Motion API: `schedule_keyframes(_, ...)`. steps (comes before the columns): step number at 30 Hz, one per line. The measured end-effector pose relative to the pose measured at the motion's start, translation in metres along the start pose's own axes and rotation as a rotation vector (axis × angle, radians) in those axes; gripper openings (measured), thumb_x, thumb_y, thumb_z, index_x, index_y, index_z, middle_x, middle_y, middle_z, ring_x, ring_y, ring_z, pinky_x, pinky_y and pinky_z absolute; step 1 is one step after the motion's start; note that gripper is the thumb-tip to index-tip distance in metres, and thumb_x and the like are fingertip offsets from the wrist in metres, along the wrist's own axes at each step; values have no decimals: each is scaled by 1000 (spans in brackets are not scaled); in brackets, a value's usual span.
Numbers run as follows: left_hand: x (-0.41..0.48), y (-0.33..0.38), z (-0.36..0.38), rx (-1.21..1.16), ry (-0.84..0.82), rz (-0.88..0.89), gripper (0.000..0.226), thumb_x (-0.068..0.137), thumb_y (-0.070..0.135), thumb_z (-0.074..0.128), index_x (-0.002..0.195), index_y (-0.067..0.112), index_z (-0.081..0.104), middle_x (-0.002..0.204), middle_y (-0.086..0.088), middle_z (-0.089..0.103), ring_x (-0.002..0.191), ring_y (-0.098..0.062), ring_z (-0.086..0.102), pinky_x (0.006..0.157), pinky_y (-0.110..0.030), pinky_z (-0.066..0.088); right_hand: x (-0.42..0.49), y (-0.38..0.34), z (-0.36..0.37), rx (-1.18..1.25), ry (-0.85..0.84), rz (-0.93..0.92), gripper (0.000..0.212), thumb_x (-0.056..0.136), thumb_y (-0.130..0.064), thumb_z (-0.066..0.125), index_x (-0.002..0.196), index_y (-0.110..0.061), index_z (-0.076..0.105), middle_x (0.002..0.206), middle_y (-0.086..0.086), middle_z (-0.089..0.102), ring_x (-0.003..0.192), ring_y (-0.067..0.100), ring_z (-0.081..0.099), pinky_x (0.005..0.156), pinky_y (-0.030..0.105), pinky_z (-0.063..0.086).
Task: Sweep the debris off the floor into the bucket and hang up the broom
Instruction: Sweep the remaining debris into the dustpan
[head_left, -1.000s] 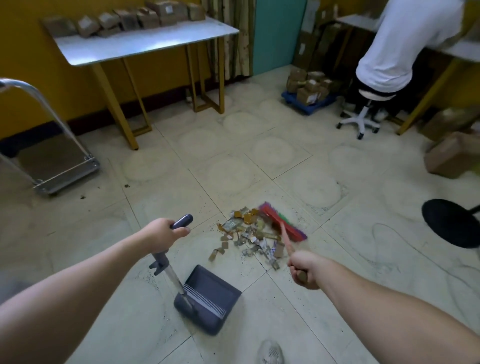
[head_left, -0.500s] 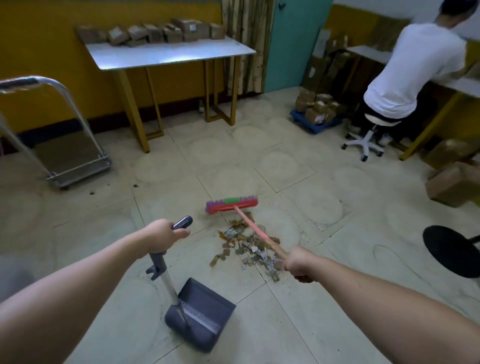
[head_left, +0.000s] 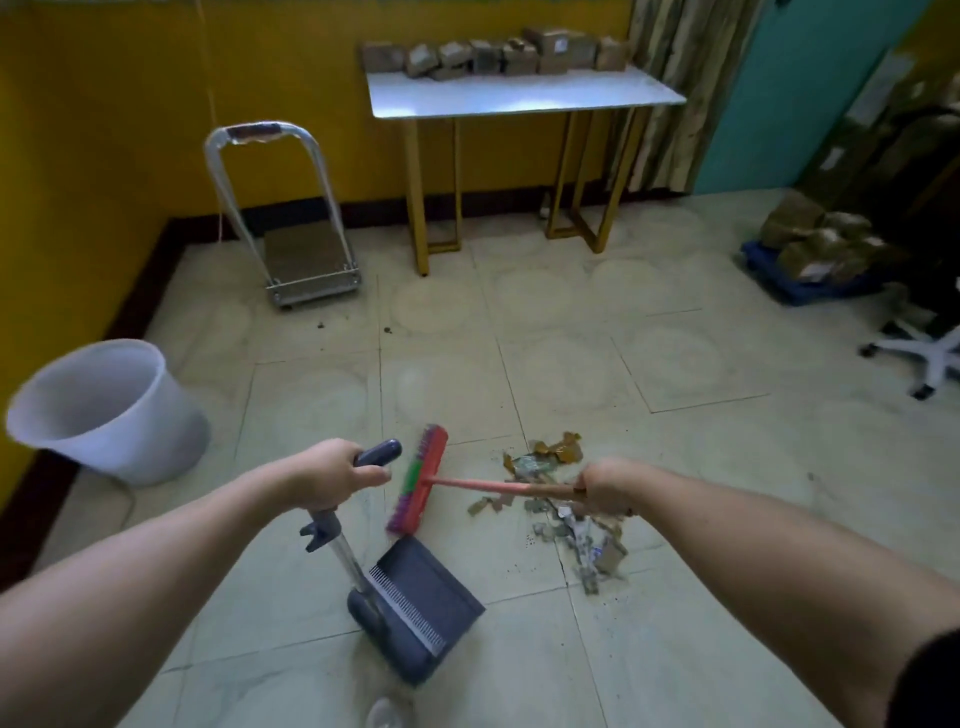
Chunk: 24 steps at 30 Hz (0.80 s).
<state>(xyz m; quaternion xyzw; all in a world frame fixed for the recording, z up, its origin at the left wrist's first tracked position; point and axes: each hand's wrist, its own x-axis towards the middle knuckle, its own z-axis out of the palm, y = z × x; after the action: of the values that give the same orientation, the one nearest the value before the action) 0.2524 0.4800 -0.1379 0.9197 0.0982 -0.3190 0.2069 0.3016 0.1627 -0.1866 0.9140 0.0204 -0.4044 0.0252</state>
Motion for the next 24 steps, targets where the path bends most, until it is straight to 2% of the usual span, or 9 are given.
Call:
schedule_keyframes(3,-9,7,16,11,12,-17,39,94,44,51,101,8,63,72,-2,53,59,-16,45,58,-27,36,-6,30,-7,-48,13,-2,28,90,-9,52,116,-10,62,86,1,59,75,17,56,66,26,47)
schedule_keyframes(6,-12,13,26,-1,31,-20,40,94,43,51,102,6,63,69,-1,53,57,-15,45,55,-25,36,-19,60,-14,-100,56,37,28,92,-7,49,119,-7,58,74,-1,49,58,11,45,51,20,38)
schedule_keyframes(8,-12,20,29,-20,61,-17,40,94,43,51,95,4,61,67,-1,51,56,-15,46,54,-26,36,-27,78,-16,-147,99,82,30,93,-7,50,123,-5,54,75,1,48,55,11,42,47,20,36)
schedule_keyframes(11,-10,33,30,-46,84,-17,36,94,42,52,82,9,53,67,-3,49,56,-18,46,55,-28,37,-37,96,-14,-195,109,111,31,92,-7,51,123,-5,53,88,2,54,57,11,44,46,20,36)
schedule_keyframes(14,-9,44,30,-38,83,-12,36,95,43,51,80,10,50,67,-3,49,56,-18,47,56,-28,38,-51,110,-14,-205,125,112,29,92,-6,48,119,-8,56,78,-1,51,56,11,46,45,21,35)
schedule_keyframes(19,-5,64,32,-43,72,8,35,95,43,50,81,10,50,66,-2,48,55,-16,47,55,-27,39,-60,132,-14,-29,126,143,32,93,-12,48,124,-15,57,80,-2,55,57,11,50,42,21,38)
schedule_keyframes(22,2,74,36,-88,53,5,37,95,42,51,89,6,55,67,-3,48,55,-16,47,57,-26,41,-44,134,-9,157,74,155,31,94,-13,48,124,-10,56,87,4,57,59,14,50,46,21,43)
schedule_keyframes(24,10,80,40,-96,65,4,42,94,43,51,99,2,59,67,-4,50,56,-18,48,60,-28,41,-25,134,-6,274,59,158,28,95,-14,47,120,-5,55,84,7,57,56,16,49,46,24,42)
